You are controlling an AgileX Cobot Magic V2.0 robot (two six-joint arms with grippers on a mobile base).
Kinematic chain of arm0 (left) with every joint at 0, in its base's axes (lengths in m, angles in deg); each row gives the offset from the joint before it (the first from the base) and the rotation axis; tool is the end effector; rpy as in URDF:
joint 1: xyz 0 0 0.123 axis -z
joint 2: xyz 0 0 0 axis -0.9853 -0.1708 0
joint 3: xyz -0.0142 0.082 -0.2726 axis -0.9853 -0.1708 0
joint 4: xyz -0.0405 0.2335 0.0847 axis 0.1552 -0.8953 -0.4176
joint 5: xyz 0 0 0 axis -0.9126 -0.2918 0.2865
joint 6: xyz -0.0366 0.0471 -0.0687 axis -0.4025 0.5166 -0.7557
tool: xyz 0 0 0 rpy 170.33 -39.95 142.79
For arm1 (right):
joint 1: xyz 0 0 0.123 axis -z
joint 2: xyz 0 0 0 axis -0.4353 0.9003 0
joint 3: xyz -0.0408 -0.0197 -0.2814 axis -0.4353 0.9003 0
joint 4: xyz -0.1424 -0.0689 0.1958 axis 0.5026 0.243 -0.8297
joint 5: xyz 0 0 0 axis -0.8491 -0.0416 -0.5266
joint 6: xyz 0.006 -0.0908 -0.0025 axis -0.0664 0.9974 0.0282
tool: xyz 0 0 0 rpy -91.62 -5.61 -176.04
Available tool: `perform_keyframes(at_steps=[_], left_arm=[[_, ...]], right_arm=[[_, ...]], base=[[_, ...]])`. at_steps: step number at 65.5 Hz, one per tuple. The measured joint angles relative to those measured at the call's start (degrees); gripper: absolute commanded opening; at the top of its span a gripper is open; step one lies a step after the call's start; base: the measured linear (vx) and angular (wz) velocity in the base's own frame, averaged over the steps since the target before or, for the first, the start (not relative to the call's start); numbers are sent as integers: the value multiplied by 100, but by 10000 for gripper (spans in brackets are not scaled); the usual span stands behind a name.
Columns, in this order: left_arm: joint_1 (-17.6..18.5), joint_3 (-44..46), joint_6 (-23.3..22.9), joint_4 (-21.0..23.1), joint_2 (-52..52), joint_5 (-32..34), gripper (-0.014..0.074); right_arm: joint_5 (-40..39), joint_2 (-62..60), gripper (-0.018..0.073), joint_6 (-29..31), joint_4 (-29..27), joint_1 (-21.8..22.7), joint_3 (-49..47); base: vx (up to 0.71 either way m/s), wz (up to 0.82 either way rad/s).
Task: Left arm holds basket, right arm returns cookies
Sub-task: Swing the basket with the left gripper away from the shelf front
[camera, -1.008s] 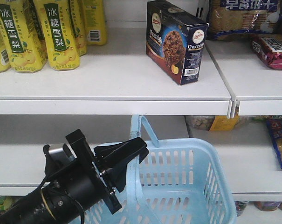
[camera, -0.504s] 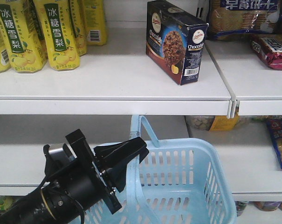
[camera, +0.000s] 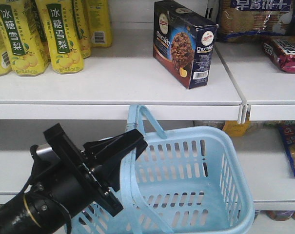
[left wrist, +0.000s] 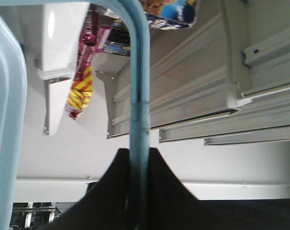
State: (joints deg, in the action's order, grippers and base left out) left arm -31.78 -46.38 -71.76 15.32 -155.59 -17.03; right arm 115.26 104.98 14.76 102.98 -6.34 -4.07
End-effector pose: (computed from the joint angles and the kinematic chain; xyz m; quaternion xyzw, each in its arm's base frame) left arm 0.1558 -0.1817 0.2606 -0.2872 0.5431 -0.7745 0.1504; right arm 0.0555 0.0010 0.3450 -0.0372 0.7540 0.1229 0.6442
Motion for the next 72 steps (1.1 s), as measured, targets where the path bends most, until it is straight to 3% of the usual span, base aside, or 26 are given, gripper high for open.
perform_keyframes(at_steps=[30,44,57,66,72], left_arm=[[-36,0,-269,226,720,-1407,-3],[-265,0,-287,105,1160,-2305,-3],[-724,0,-613,-475,1786,-3210,-3],[-1145,-5,-1245,-1299,2245,-4005,-3],[-1411,-50,-1375,-1634,2514,-4369,-3]], right_arm=[[0,0,-10,0,0,0,0],[0,0,-10,0,0,0,0],[0,0,-10,0,0,0,0],[0,0,-10,0,0,0,0],[0,0,-10,0,0,0,0]], base=[[0,0],[0,0],[0,0],[0,0],[0,0]])
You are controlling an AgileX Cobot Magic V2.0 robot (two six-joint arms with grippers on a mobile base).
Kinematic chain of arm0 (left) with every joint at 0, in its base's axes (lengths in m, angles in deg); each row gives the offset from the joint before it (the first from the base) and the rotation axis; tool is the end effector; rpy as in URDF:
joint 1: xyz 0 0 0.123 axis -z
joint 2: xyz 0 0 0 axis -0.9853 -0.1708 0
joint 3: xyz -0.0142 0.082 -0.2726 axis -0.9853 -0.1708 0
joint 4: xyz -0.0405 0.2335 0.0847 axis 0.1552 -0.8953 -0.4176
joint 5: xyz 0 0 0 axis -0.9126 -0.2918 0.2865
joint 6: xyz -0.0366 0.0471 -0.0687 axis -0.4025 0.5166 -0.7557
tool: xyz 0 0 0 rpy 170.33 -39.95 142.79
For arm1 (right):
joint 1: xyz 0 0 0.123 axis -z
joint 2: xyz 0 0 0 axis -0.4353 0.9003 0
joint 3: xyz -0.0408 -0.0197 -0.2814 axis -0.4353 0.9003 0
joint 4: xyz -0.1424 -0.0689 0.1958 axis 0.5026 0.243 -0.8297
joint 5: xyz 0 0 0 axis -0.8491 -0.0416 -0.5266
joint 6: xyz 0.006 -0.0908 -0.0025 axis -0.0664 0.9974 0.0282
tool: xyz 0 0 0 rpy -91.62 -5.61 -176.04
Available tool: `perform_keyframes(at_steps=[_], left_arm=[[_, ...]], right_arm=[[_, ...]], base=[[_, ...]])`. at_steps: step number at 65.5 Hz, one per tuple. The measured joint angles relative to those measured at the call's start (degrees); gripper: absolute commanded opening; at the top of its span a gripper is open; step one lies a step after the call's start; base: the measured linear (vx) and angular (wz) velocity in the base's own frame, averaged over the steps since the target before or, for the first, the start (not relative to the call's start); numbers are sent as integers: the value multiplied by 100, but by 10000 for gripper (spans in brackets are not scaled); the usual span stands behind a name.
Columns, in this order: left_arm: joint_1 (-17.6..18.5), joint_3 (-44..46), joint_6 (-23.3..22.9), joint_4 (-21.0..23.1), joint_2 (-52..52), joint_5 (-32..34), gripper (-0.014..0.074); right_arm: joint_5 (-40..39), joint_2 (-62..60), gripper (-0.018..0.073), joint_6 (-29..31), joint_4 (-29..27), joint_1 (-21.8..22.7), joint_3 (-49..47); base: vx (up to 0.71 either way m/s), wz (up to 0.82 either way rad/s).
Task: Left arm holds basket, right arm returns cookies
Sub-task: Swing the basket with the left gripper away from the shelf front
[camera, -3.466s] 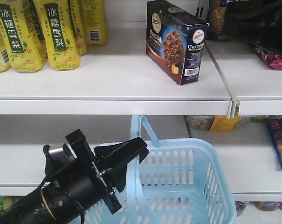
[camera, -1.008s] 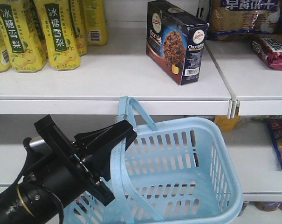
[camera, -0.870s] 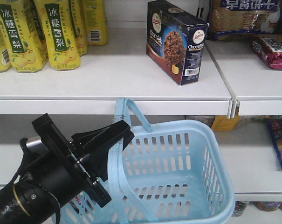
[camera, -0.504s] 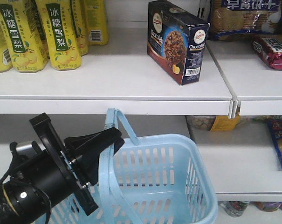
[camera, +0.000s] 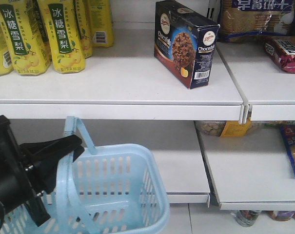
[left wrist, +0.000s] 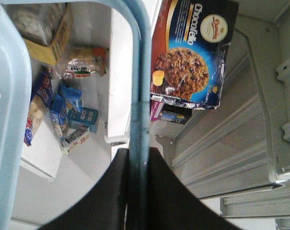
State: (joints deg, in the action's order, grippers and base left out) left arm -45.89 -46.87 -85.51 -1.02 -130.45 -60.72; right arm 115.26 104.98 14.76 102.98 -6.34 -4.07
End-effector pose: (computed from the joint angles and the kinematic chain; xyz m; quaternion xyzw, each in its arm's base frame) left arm 0.1415 -0.1072 0.2805 -0.3974 0.6259 -0.6395 0.2034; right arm 0.0555 0.0010 0.3450 -0.0372 0.7540 0.1229 0.6442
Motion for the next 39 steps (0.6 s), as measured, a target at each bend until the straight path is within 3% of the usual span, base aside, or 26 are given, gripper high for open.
perform_keyframes(at_steps=[19,39], left_arm=[[-929,-849,-61,-253,1107,-42,-3],[-2284,-1760,-67,-610,2129,5,-3]], right_arm=[[0,0,-10,0,0,0,0],[0,0,-10,0,-1,0,0]], base=[[0,0],[0,0]])
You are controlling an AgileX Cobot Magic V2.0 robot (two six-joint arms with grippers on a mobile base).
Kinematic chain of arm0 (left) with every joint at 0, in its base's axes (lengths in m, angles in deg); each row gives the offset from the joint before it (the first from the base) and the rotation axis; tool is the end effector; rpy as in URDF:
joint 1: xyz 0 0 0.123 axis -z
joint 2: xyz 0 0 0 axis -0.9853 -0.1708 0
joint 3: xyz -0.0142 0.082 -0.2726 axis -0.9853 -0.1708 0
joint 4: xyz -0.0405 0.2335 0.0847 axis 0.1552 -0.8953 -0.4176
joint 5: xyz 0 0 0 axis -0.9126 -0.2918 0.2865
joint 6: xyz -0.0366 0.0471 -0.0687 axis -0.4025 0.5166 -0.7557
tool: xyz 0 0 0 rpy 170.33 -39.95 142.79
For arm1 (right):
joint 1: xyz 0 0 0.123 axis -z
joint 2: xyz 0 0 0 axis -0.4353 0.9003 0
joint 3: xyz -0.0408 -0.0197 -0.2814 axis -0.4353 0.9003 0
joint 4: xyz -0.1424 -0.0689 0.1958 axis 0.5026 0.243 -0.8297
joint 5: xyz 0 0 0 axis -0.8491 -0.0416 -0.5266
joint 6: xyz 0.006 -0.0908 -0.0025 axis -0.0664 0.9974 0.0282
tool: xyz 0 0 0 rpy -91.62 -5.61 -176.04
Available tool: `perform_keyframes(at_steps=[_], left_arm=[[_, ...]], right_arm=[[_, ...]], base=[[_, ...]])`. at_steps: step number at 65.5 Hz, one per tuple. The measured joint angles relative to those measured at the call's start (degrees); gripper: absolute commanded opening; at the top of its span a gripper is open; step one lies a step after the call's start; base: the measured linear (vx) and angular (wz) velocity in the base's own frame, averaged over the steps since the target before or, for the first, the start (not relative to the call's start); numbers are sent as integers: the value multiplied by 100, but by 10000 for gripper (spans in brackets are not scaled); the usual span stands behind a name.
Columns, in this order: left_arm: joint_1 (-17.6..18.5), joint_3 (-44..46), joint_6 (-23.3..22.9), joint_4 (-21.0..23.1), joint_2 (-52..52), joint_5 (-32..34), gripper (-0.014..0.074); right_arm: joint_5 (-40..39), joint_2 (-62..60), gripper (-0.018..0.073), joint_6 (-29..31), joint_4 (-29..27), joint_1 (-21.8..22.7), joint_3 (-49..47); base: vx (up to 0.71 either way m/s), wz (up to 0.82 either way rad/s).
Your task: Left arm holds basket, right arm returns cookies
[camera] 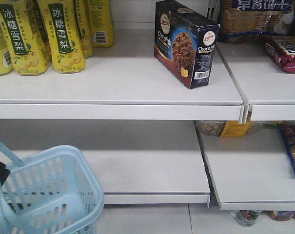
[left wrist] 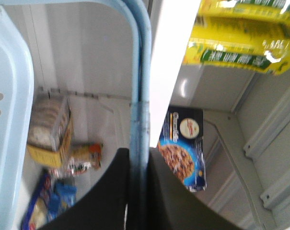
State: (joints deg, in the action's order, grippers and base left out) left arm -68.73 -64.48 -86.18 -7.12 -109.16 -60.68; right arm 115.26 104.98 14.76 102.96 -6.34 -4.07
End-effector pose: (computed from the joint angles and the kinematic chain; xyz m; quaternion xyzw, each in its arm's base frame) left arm 0.1005 -0.0321 0.2288 -0.4676 0.5519 -0.5922 0.3552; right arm 0.0555 0.0010 0.3450 -0.0371 0.7541 0.1231 0.6441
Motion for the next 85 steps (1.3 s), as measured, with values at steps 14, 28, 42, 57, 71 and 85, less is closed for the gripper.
perform_keyframes(at_steps=[14,28,42,57,71,85], left_arm=[[-786,-368,-7,-98,544,0,-3],[-1366,-470,91,-377,1135,-303,-3],[-1596,-470,235,-1119,1703,-881,-3],[-1606,-470,234,-1372,1812,-1012,-3],[-1606,-498,291,-1372,1812,-793,-3],[-1606,-537,1981,-914,1812,-692,-3]], right_arm=[[0,0,-10,0,0,0,0],[0,0,-10,0,0,0,0],[0,0,-10,0,0,0,0],[0,0,-10,0,0,0,0],[0,0,-10,0,0,0,0],[0,0,-10,0,0,0,0]], base=[[0,0],[0,0],[0,0],[0,0],[0,0],[0,0]])
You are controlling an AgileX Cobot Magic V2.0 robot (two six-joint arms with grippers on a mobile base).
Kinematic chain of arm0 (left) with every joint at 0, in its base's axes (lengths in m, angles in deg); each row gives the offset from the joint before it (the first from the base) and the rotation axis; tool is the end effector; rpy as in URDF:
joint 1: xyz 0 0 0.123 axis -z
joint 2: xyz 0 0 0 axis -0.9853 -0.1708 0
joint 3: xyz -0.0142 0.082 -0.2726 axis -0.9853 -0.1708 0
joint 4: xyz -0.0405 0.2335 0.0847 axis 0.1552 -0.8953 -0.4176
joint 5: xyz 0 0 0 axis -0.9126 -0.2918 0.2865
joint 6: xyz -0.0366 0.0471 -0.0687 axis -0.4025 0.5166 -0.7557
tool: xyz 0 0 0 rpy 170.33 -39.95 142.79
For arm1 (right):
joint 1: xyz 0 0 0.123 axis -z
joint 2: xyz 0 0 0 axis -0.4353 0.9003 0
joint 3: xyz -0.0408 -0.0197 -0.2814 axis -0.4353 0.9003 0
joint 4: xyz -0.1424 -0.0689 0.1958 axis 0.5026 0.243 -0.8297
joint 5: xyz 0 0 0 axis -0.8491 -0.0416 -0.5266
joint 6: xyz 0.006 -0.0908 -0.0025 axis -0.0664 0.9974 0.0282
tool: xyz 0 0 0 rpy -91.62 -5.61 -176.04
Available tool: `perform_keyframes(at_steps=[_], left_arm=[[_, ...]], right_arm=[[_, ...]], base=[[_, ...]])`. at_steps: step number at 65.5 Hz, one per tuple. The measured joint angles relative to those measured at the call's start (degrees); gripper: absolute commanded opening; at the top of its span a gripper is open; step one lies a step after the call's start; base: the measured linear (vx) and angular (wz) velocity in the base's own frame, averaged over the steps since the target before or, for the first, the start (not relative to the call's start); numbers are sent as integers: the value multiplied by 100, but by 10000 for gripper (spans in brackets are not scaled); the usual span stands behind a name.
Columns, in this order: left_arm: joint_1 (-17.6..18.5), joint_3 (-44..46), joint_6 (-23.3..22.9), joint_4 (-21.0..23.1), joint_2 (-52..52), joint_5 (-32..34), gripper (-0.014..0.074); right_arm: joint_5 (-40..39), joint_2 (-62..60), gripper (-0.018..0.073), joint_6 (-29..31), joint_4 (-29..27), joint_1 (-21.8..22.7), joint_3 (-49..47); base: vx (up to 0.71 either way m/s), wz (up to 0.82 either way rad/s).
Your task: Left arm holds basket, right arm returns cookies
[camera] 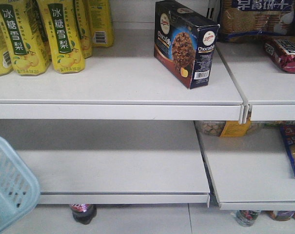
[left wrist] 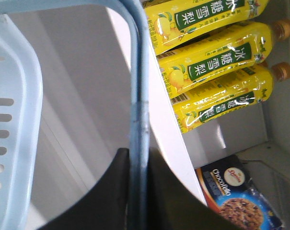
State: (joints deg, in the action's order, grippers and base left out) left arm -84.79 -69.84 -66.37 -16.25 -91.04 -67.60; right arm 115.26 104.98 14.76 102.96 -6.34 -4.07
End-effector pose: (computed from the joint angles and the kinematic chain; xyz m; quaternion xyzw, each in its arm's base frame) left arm 0.0715 -0.0034 0.2133 -0.3848 0.5712 -0.4179 0.5925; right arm 0.0555 0.0010 0.3450 -0.0371 0.7541 0.1231 0.6441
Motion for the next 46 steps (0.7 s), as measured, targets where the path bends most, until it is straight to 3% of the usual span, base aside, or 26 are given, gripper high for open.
perform_keyframes(at_steps=[9,23,32,46], left_arm=[[0,0,2018,1069,22,-133,-3],[0,0,5729,2830,491,-779,-3],[0,0,7399,3405,771,-1177,-3],[0,-30,9174,4262,1060,-1631,-3]], right_arm=[[0,0,-10,0,0,0,0],[0,0,-10,0,0,0,0],[0,0,-10,0,0,0,0],[0,0,-10,0,0,0,0]], base=[[0,0],[0,0],[0,0],[0,0]])
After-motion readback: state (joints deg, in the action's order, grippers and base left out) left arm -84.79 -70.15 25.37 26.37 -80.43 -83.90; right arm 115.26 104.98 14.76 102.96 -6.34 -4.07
